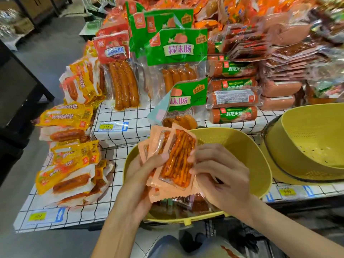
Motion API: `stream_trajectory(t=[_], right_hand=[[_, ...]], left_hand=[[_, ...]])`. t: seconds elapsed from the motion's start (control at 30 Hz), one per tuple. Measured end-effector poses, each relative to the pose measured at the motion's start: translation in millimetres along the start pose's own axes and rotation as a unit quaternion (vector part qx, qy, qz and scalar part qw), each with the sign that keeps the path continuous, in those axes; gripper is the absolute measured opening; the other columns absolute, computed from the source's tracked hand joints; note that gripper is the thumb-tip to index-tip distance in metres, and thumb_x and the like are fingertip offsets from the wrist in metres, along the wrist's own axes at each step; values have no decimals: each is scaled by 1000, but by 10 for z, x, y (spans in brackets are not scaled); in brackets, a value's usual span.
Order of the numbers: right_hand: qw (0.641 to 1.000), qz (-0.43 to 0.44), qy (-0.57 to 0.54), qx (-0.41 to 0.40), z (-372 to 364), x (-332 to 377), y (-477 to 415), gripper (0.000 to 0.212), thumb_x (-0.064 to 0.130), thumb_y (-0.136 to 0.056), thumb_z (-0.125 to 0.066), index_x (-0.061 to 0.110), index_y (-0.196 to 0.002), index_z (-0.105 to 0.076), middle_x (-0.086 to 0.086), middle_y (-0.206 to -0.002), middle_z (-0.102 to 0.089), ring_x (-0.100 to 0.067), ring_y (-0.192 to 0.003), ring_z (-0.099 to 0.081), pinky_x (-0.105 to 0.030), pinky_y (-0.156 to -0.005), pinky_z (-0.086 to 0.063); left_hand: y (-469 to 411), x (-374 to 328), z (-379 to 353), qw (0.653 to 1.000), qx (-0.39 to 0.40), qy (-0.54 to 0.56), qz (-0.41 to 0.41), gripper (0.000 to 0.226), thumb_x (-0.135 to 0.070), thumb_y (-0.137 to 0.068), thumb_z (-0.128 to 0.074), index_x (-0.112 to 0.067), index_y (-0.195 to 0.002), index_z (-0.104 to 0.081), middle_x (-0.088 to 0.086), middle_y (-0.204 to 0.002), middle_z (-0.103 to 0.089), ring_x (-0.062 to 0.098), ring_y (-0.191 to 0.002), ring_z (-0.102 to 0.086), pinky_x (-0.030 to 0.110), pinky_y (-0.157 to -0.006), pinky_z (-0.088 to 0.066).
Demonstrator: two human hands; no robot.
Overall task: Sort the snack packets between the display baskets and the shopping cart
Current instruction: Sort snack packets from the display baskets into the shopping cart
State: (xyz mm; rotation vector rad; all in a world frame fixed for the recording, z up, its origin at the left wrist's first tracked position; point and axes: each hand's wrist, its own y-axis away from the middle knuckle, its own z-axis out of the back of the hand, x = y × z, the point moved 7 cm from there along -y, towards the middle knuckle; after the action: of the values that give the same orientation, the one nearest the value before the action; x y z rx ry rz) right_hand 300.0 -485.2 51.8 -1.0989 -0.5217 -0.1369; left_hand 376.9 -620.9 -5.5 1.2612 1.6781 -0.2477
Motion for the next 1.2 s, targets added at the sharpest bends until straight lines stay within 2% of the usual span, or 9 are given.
stream_trajectory(t=[0.1, 0.17, 0.23, 0.33, 0.5, 0.77, 0.93, 1.1, 1.2], right_hand=[[972, -223, -71, 5, 2, -217, 71, 21, 25, -83, -64, 8, -95, -68, 0, -104, -67, -16, -104, -61, -32, -87, -52], [877, -417, -238, 33, -153, -373, 208, 55, 55, -75, -67, 20, -116, -59, 5, -114, -66, -14, -110, -60, -31, -93, -50], [741, -518, -418, 82, -396, -352, 316, 63, 58, -73, -67, 25, -125, -55, 1, -123, -64, -17, -116, -60, -35, -98, -48], [649, -551, -509, 126, -540, -258, 342, 39, 35, -83, -62, 29, -122, -60, -5, -127, -62, -22, -120, -57, -44, -102, -45], [537, -515, -647, 164, -486, -111, 294, 56, 22, -90, -63, 12, -141, -43, -10, -131, -58, -26, -123, -54, -46, -107, -38], [514, -542, -654, 122, -469, -111, 336, 80, 31, -67, -83, 10, -136, -49, -16, -135, -55, -31, -126, -51, -49, -104, -42], [529, -559, -632, 89, -349, -193, 374, 75, 29, -65, -85, 13, -132, -55, -14, -132, -58, -30, -124, -53, -54, -109, -33], [511, -585, -629, 26, -238, -272, 447, 77, 21, -59, -90, 12, -129, -58, -15, -127, -61, -29, -114, -61, -50, -100, -46], [559, -572, -598, 50, -220, -236, 427, 77, 23, -65, -86, 14, -133, -52, -15, -132, -57, -30, -122, -55, -50, -103, -41]], left_hand=[[5, 12, 31, 1000, -8, 14, -20, 35, -12, -61, -71, -21, -94, -76, 11, -103, -74, 25, -89, -72, 31, -61, -58], [29, -23, -2, 999, -5, -4, -54, 36, -12, -58, -76, -28, -90, -77, 8, -103, -74, 23, -91, -72, 30, -63, -58], [64, -85, -52, 994, -8, -50, -98, 47, -13, -51, -83, -27, -95, -74, 6, -102, -74, 22, -92, -72, 28, -65, -58], [117, -183, -145, 980, -9, -146, -137, 64, -30, -50, -83, -26, -110, -62, 0, -104, -74, 18, -95, -71, 27, -69, -58], [186, -258, -218, 973, 17, -192, -125, 41, -42, -83, -68, -26, -120, -59, 1, -115, -70, 20, -108, -66, 51, -96, -49], [292, -371, -278, 945, 10, -260, -197, 45, -25, -72, -64, -22, -116, -57, -6, -101, -73, 10, -93, -70, 21, -75, -56], [348, -410, -229, 941, -28, -249, -228, 45, -26, -70, -63, -20, -114, -56, -5, -97, -73, 12, -90, -71, 23, -70, -58], [349, -447, -160, 934, -52, -265, -232, 42, -16, -72, -77, -22, -108, -56, -10, -92, -73, 6, -86, -70, 14, -67, -54], [279, -304, -228, 950, -34, -248, -186, 57, -27, -62, -86, -17, -110, -58, -3, -96, -75, 13, -89, -72, 23, -70, -58]])
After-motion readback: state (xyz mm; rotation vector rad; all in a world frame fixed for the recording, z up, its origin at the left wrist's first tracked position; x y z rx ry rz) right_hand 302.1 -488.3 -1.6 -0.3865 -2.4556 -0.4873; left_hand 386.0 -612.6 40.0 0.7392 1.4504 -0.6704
